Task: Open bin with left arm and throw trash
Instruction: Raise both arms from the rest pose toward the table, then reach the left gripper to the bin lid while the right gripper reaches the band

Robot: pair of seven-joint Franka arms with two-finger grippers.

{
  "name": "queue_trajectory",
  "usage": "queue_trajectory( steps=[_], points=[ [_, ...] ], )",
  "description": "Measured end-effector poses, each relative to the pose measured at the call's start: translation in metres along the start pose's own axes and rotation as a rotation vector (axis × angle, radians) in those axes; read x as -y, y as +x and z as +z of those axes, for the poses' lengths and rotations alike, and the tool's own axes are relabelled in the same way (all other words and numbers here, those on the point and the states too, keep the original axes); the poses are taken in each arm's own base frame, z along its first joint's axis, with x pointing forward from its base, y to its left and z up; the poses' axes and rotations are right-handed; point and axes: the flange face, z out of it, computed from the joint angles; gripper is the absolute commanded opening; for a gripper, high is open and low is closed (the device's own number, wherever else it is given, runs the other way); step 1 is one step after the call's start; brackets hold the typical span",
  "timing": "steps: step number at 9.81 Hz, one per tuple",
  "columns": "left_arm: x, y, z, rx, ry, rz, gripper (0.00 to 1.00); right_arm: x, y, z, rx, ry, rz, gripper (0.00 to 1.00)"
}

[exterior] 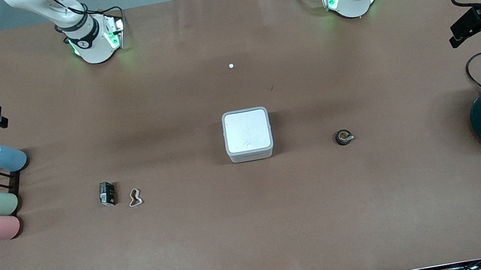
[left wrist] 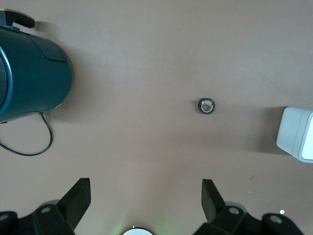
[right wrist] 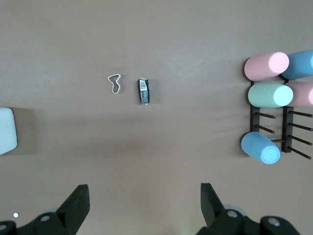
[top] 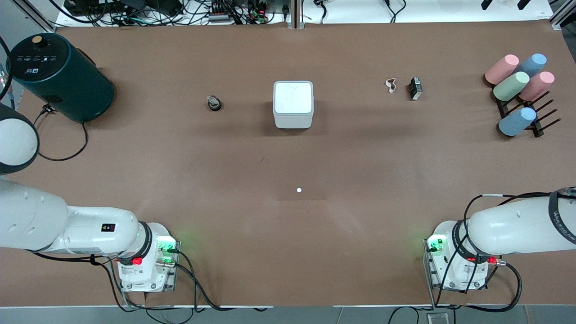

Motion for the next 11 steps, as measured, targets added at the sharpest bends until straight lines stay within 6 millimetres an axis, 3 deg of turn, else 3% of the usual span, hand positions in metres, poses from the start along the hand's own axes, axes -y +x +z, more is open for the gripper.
queue_trajectory(
  steps=[4, 5, 6, 7, 11],
  points=[
    [-0.008, 0.001, 0.005, 0.010, 0.002, 0.017, 0.97, 0.000, 0.000, 0.001, -0.002, 0.000, -0.002, 0.97],
    [-0.020, 0.004, 0.015, 0.028, 0.004, 0.038, 0.69, 0.002, 0.001, 0.004, -0.002, 0.000, -0.006, 0.94],
    [-0.039, 0.009, 0.030, 0.054, 0.007, 0.070, 0.31, 0.008, 0.004, 0.015, -0.001, 0.001, -0.018, 0.94],
    [-0.064, 0.014, 0.047, 0.075, 0.004, 0.111, 0.01, 0.022, 0.009, 0.035, 0.000, 0.001, -0.043, 0.94],
    [-0.197, 0.033, 0.137, 0.093, -0.086, 0.254, 0.00, 0.103, 0.023, 0.111, 0.035, -0.012, -0.179, 0.97]
  ],
)
